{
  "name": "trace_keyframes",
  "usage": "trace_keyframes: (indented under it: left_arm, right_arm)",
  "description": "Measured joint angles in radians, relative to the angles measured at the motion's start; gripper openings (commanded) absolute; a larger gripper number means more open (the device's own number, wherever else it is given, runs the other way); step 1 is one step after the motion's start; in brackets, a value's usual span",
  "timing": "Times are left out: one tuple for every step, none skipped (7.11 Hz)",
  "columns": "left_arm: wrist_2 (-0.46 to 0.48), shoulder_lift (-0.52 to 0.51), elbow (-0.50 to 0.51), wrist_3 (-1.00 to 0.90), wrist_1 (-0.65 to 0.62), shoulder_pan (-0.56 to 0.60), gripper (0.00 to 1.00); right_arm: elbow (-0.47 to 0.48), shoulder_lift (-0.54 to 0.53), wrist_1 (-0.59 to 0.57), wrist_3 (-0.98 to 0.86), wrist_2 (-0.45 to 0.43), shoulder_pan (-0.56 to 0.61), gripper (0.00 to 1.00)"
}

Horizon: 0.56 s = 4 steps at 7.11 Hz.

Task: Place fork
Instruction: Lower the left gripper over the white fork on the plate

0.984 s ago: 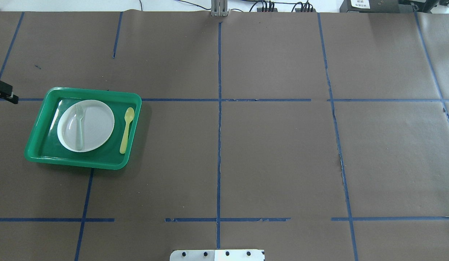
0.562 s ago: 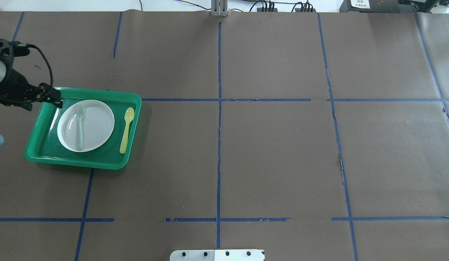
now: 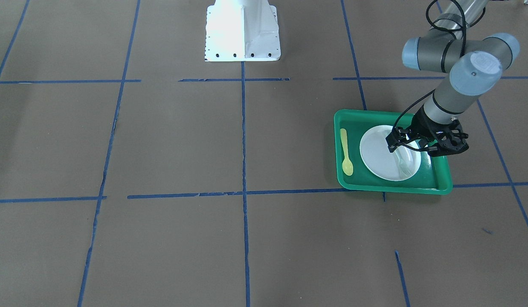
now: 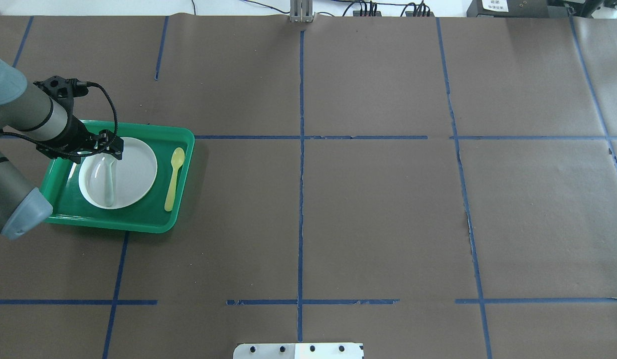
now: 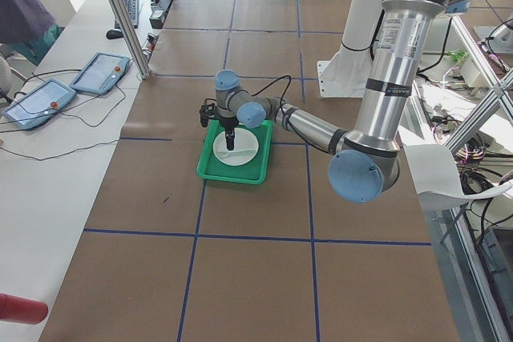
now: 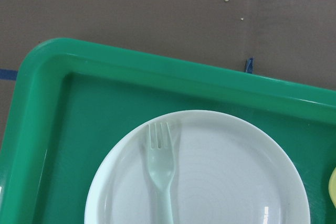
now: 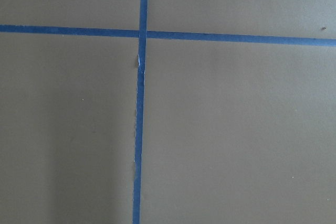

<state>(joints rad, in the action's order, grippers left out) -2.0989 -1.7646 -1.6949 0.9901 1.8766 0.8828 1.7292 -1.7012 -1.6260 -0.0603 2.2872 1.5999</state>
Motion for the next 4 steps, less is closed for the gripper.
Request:
trace_keyframes:
  left_arm:
    - [0.015,0.029,0.012,0.012,0.064,-0.018,1.0]
    - [0.024,0.047,0.03,0.033,0.126,-0.038,0.96]
    - [0.028,0.055,0.044,0.052,0.162,-0.057,0.91]
    - [0.029,0.057,0.053,0.06,0.179,-0.067,0.81]
  right_arm:
    - [0.0,0.0,0.0,0.0,0.0,0.0,1.0]
    - [0.0,0.0,0.0,-0.001,0.0,0.0,1.0]
    - [0.001,0.0,0.0,-0.001,0.0,0.0,1.0]
    - [0.001,0.0,0.0,-0.001,0.0,0.0,1.0]
